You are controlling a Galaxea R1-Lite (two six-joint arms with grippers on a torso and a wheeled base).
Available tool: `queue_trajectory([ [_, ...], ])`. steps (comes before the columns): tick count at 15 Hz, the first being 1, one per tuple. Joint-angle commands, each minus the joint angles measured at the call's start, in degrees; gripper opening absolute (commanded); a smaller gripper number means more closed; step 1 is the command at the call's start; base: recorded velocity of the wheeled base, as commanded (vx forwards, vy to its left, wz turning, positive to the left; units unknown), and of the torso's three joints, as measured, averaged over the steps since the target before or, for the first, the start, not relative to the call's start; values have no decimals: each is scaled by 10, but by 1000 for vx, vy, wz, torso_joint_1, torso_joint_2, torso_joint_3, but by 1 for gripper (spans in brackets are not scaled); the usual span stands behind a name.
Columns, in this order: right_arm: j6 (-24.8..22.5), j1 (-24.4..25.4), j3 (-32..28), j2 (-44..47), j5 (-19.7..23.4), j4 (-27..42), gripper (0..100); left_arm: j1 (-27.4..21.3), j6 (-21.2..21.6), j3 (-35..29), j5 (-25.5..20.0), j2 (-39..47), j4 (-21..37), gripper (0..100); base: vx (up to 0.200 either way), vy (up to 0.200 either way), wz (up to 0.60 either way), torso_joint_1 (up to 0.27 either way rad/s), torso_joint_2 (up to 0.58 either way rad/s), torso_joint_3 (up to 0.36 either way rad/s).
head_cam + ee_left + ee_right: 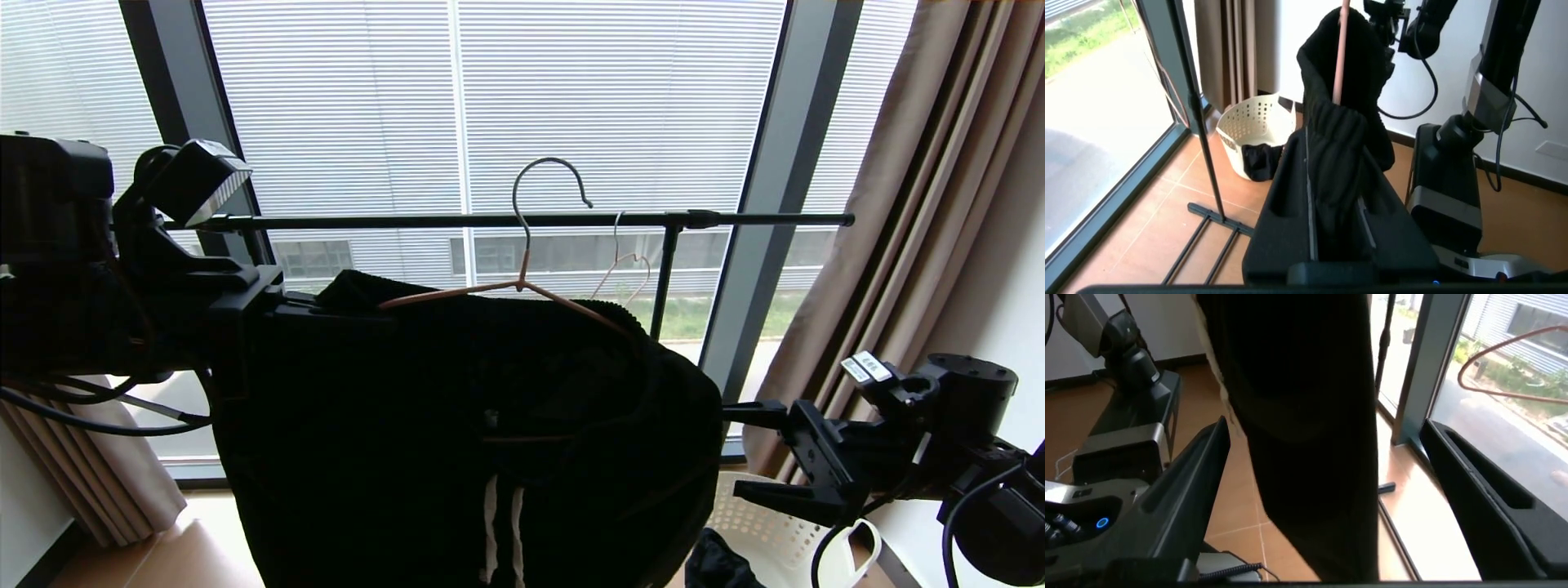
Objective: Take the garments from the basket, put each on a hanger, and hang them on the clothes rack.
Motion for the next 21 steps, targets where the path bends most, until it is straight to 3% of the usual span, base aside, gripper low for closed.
queue_trajectory([
  [1, -4, 7, 1, 20, 1, 0, 100, 0, 0, -1, 0, 1, 0, 0, 0, 0, 0, 0, 0, 0],
  [9, -15, 49, -8, 94, -11, -25, 100, -14, -18, 4, 0, -11, -17, 0, 0, 0, 0, 0, 0, 0],
  [10, -15, 49, -6, 104, -13, -41, 0, -16, -19, 4, 0, -13, -17, 0, 0, 0, 0, 0, 0, 0],
  [15, -14, 36, -12, 109, -18, -53, 0, -18, -35, 10, 0, -21, -17, 0, 0, 0, 0, 0, 0, 0],
  [21, -14, -36, -41, 99, -18, -53, 0, 13, -34, 35, 0, -26, -29, 0, 0, 0, 0, 0, 0, 0],
])
